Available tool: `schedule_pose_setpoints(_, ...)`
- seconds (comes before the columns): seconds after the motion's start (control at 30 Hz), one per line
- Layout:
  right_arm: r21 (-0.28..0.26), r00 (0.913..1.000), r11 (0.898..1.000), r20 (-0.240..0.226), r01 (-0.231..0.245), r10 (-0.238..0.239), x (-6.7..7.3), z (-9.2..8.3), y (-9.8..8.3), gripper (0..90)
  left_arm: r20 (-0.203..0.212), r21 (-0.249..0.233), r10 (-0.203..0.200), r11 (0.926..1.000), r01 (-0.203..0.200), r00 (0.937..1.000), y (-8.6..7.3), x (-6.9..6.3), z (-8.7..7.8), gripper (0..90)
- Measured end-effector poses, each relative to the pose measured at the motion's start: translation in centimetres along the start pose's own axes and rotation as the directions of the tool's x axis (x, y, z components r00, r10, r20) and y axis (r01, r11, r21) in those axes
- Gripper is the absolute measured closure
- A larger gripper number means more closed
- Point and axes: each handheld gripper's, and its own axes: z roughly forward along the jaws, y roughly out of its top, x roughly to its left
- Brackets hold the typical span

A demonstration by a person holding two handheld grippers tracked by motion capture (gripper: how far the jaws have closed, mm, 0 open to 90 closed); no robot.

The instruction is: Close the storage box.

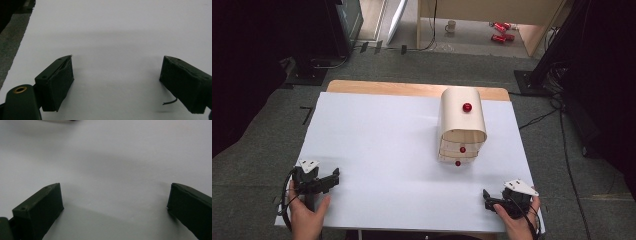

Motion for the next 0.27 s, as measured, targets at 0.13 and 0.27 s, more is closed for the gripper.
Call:
schedule_pose_setpoints(0.13, -0.001, 1.0, 1.0, 0.0, -0.001, 0.001, -0.01, 0.0, -0.01, 0.0, 0.0, 0.0, 0.0, 1.0, 0.0, 1.0, 0.0, 0.0, 0.0, 11.9)
schedule_pose_setpoints(0.27, 0.004, 1.0, 1.0, 0.001, 0.0, 0.0, 0.01, 0.02, 0.06, 0.0, 0.001, 0.0, 0.0, 1.0, 0.0, 1.0, 0.0, 0.01, 0.0, 11.9)
